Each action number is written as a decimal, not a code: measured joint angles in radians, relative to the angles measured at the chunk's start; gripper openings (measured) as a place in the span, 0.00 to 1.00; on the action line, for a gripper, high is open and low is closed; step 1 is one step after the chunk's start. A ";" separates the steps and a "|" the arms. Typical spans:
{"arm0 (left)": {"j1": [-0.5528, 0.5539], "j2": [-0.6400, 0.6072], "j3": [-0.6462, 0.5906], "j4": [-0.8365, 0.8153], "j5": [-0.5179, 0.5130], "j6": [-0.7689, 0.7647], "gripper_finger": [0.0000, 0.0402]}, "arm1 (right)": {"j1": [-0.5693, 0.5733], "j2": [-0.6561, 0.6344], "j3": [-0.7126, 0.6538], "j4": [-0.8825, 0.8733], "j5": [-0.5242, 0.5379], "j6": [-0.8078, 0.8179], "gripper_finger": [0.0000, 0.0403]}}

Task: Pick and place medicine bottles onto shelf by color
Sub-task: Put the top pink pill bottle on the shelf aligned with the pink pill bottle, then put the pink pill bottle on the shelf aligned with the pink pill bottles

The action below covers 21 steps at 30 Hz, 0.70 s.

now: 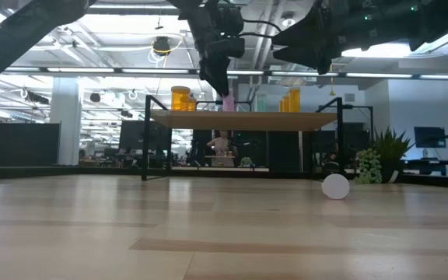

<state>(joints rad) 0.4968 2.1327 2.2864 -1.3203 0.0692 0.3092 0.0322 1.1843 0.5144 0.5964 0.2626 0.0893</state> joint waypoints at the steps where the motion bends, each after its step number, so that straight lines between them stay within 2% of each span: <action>1: -0.003 0.005 0.000 0.008 0.001 0.000 0.28 | 0.000 0.000 0.000 0.000 0.000 0.000 0.62; 9: 0.002 0.066 -0.003 -0.018 -0.005 -0.004 0.29 | 0.000 0.000 0.000 -0.012 0.000 0.000 0.62; 21: 0.002 0.050 0.008 -0.051 -0.047 0.003 0.29 | -0.002 0.000 0.000 -0.017 0.000 -0.003 0.62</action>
<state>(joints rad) 0.4984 2.1830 2.2944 -1.3714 0.0226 0.3119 0.0307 1.1839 0.5144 0.5793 0.2623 0.0864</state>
